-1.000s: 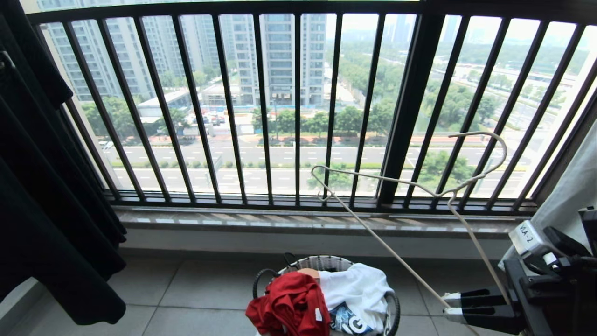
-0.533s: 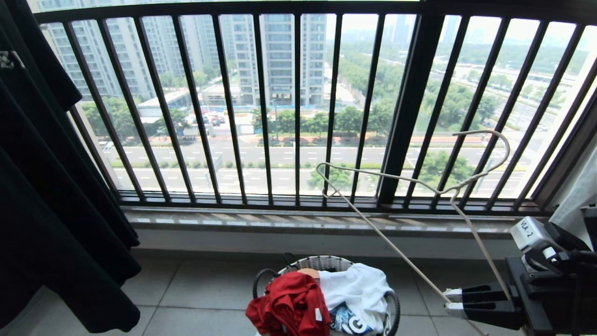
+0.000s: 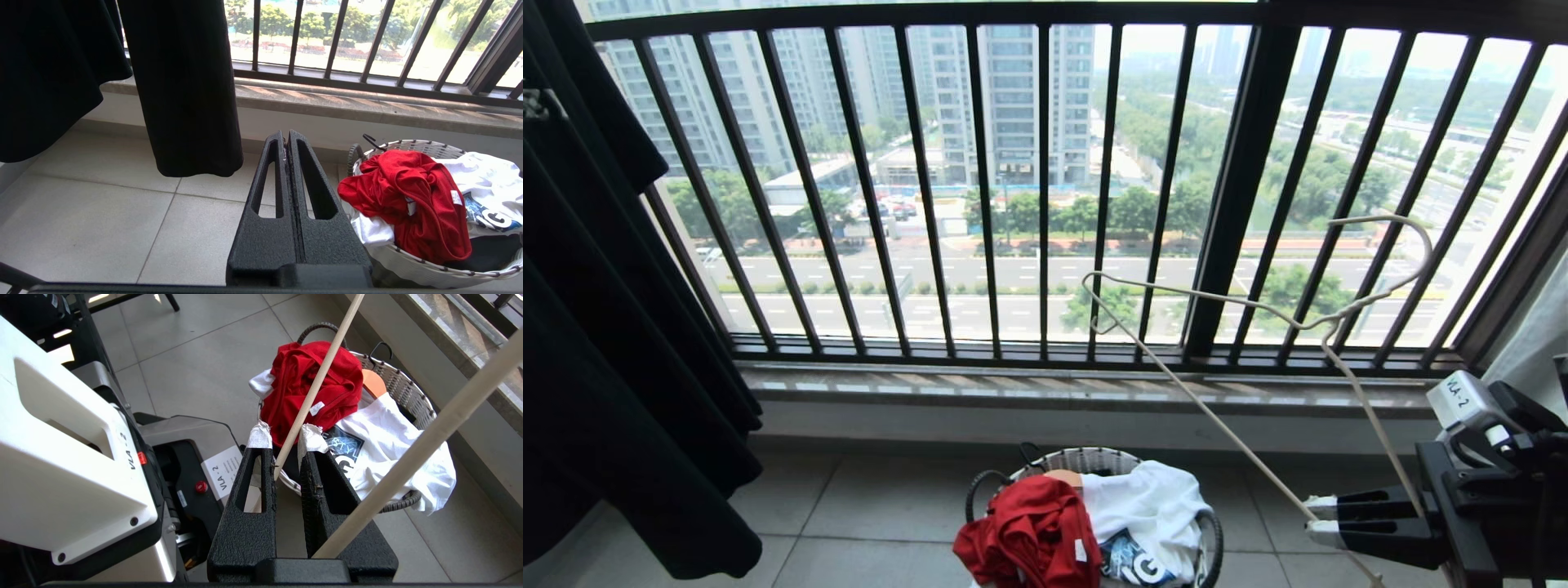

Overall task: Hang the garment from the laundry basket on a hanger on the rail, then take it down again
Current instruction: Pick up clothes from the basket

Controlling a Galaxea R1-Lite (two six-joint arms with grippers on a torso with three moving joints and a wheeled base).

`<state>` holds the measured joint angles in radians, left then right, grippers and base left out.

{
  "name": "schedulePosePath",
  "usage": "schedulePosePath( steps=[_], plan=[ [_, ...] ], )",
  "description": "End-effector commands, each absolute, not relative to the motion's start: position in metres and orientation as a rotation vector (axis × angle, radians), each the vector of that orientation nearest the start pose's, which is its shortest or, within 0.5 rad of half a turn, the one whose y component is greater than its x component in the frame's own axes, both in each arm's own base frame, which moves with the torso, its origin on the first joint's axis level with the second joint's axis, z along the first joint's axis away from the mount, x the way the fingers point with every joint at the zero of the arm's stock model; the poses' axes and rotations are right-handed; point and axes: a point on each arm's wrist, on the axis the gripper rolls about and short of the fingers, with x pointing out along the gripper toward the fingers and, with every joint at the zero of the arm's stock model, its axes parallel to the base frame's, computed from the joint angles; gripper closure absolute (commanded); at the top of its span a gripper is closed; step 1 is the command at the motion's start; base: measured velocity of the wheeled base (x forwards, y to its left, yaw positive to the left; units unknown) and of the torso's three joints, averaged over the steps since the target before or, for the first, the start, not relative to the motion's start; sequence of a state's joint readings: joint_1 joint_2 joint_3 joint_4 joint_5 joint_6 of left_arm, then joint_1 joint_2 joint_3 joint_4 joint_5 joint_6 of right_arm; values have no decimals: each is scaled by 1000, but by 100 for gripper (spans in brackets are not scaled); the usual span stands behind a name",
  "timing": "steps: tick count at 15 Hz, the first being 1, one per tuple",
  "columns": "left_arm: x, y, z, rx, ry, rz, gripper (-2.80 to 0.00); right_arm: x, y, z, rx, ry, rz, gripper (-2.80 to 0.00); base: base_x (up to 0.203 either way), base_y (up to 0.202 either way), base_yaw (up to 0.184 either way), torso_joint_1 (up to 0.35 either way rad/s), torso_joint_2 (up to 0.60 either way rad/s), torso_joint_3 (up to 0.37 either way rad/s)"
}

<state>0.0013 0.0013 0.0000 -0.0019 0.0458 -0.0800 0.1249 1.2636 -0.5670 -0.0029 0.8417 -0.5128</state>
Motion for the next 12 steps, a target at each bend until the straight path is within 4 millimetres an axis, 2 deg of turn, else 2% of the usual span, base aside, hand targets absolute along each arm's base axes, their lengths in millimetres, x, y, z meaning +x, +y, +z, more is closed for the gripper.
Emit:
schedulePosePath(
  steps=[1, 12],
  plan=[
    [-23, 1, 76, -81, -2, 48, 0, 161, 37, 172, -205, 409, 1069, 0, 0, 0, 0, 0, 0, 0],
    [-23, 1, 76, -79, -3, 46, 0, 169, 38, 170, -195, 433, 1068, 0, 0, 0, 0, 0, 0, 0]
  ],
)
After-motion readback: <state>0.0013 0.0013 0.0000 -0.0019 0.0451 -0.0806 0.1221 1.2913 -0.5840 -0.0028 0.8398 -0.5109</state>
